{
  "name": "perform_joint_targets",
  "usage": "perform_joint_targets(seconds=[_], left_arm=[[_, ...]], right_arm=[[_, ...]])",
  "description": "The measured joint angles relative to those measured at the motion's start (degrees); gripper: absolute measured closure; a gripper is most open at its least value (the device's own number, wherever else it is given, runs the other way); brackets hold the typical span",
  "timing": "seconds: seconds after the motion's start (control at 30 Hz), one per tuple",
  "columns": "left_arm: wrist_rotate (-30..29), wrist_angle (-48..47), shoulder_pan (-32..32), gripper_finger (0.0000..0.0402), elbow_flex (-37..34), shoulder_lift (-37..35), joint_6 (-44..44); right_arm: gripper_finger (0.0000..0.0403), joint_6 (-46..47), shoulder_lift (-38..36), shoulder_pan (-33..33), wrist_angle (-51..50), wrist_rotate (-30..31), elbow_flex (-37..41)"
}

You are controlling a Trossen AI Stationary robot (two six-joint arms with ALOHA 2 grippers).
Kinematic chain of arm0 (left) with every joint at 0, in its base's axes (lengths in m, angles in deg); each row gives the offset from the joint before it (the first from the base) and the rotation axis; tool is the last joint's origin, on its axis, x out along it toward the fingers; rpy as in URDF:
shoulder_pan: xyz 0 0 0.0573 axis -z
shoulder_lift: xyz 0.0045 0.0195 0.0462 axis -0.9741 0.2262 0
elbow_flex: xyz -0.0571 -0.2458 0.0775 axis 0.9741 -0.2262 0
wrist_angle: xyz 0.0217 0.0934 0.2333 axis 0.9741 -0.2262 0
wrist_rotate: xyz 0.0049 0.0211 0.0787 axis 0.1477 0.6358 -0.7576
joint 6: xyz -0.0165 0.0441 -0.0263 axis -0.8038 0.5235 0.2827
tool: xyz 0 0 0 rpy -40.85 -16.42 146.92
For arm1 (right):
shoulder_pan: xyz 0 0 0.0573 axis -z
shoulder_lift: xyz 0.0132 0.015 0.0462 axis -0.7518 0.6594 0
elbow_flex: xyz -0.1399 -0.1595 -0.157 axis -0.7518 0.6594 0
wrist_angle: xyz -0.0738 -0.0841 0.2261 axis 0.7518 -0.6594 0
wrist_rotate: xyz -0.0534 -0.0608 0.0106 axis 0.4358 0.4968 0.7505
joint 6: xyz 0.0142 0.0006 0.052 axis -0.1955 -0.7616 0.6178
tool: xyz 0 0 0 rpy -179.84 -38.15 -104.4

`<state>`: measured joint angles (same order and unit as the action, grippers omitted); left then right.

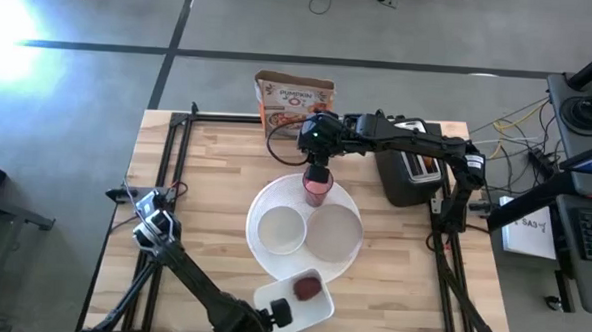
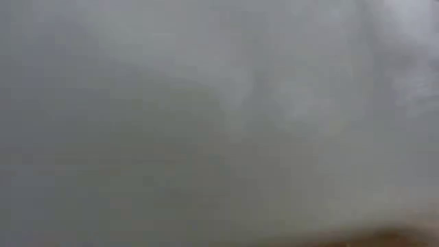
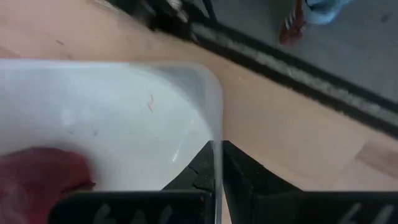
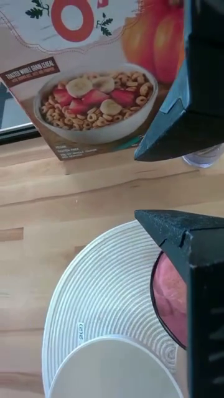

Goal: Arrange a breakfast setting
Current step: Move the white bin to the bottom right of the table

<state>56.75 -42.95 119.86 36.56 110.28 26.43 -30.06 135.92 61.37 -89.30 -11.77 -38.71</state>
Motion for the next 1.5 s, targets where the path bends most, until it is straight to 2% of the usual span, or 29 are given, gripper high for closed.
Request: perform_joint_targets(seconds=[0.13,0.37,0.6,0.73,0.87,1.1,1.2,1.3,1.4,1.5], left_arm=[[-0.1,1.5,-0.1,0.0393,-2.4,0.0,0.9],[0.0,1.8,0.2,0.0371,-1.9,-0.1,1.0],[-0.7,-2.1,0.9,0.0354,3.3,-0.1,-1.2],[-2.4,-9.8,2.1,0.0348,8.3,-0.1,-4.4],[-2.4,-18.6,3.5,0.0347,13.0,-0.1,-13.6],[-2.4,-34.5,4.6,0.0353,21.2,-0.2,-36.9],[-3.1,-32.7,5.2,0.0361,19.3,-2.8,-39.9],[-8.2,-33.9,6.2,0.0362,15.0,-6.5,-42.1],[-11.9,-32.4,6.8,0.0363,5.8,-12.4,-46.5],[-14.3,-33.0,7.3,0.0363,-5.2,-20.3,-55.9]], right_arm=[[0.0273,0.0,0.0,0.0,0.0,0.0,0.0],[0.028,0.1,0.0,0.0,0.0,0.0,0.0],[0.0274,0.0,0.0,0.0,0.0,0.0,0.0],[0.0273,0.0,0.0,0.0,0.0,0.0,0.0],[0.0279,0.0,0.0,0.0,0.0,0.0,0.0],[0.0281,0.0,0.0,0.0,0.0,0.0,0.0],[0.0278,0.1,0.0,0.0,0.2,0.0,0.0],[0.0276,0.0,0.0,0.0,0.3,0.0,0.0],[0.0274,0.1,0.0,0.0,0.5,0.0,0.0],[0.0273,0.1,0.0,0.0,0.5,0.0,0.0]])
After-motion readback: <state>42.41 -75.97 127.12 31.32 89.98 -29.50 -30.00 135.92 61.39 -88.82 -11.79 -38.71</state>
